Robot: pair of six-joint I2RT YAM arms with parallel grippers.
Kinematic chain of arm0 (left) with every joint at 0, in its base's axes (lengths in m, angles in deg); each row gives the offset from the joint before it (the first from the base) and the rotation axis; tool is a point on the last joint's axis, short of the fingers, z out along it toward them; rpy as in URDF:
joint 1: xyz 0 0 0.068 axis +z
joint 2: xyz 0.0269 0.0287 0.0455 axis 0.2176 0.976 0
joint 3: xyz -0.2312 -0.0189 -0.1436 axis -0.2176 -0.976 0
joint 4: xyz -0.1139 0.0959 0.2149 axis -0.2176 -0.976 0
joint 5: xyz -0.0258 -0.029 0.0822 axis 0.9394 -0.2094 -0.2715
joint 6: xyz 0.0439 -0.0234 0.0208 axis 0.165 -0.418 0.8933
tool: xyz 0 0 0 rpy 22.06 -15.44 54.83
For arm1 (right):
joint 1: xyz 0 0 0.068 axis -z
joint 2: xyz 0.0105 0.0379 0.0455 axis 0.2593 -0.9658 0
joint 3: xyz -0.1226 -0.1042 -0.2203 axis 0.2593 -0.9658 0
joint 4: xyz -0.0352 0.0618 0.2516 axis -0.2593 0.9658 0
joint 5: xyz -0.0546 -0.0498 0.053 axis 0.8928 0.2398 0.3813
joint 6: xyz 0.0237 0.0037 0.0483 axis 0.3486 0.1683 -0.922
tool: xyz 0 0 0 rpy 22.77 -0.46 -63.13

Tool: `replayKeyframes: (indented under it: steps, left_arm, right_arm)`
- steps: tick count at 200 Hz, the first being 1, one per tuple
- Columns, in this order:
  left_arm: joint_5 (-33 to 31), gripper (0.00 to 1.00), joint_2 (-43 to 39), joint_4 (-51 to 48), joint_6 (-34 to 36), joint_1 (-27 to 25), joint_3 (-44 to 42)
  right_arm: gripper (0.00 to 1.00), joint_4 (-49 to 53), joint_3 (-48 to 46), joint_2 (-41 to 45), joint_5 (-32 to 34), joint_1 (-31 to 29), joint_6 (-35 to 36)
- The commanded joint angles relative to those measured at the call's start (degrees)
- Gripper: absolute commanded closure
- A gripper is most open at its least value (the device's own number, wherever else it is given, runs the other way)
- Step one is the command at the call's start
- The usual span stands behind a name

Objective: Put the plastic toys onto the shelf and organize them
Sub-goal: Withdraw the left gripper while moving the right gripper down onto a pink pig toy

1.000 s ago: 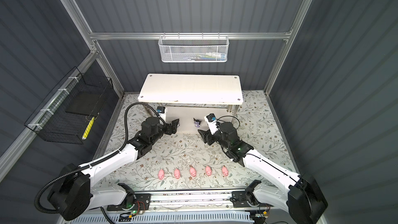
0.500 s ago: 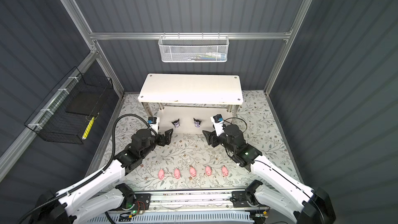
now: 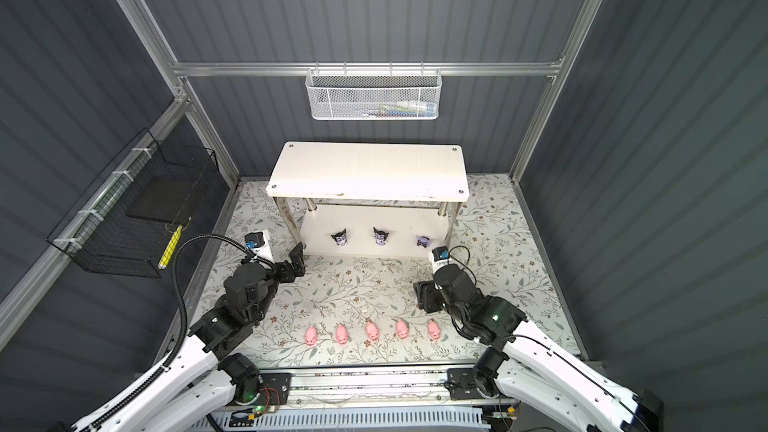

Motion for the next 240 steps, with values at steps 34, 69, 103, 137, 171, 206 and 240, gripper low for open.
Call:
replayKeyframes:
  steps: [34,69,103,137,171,206,240]
  left_arm:
    - [-3.8,0.03,5.1,8.2,-0.7,0.0,-1.1]
    - [-3.0,0.03,6.3,9.9,-0.4,0.1,-1.5]
    - [-2.1,0.03,7.0,10.7,-1.1,0.2,-1.8]
    - [-1.6,0.02,8.1,11.4,-0.8,0.4,-1.6]
    - [-0.6,0.02,10.0,12.9,-0.7,0.5,-1.3]
    - [-0.1,0.02,11.8,13.8,-0.4,0.7,-0.8]
    - [0.2,0.02,12.7,14.5,-0.3,0.8,-0.8]
  right_arm:
    - [0.35,9.6,-5.6,-2.0,-1.0,-6.1,-17.9]
    - [0.38,9.1,-9.1,-2.8,-1.4,-10.2,-23.2]
    - [0.39,7.8,-11.0,-4.4,-1.0,-11.5,-25.0]
    - [0.39,6.7,-12.1,-5.8,0.2,-11.4,-24.8]
    - [0.39,5.9,-12.6,-8.2,1.6,-11.5,-24.4]
    - [0.41,2.3,-14.0,-9.9,1.3,-11.4,-25.0]
    - [0.47,0.0,-14.6,-12.2,0.9,-11.5,-25.5]
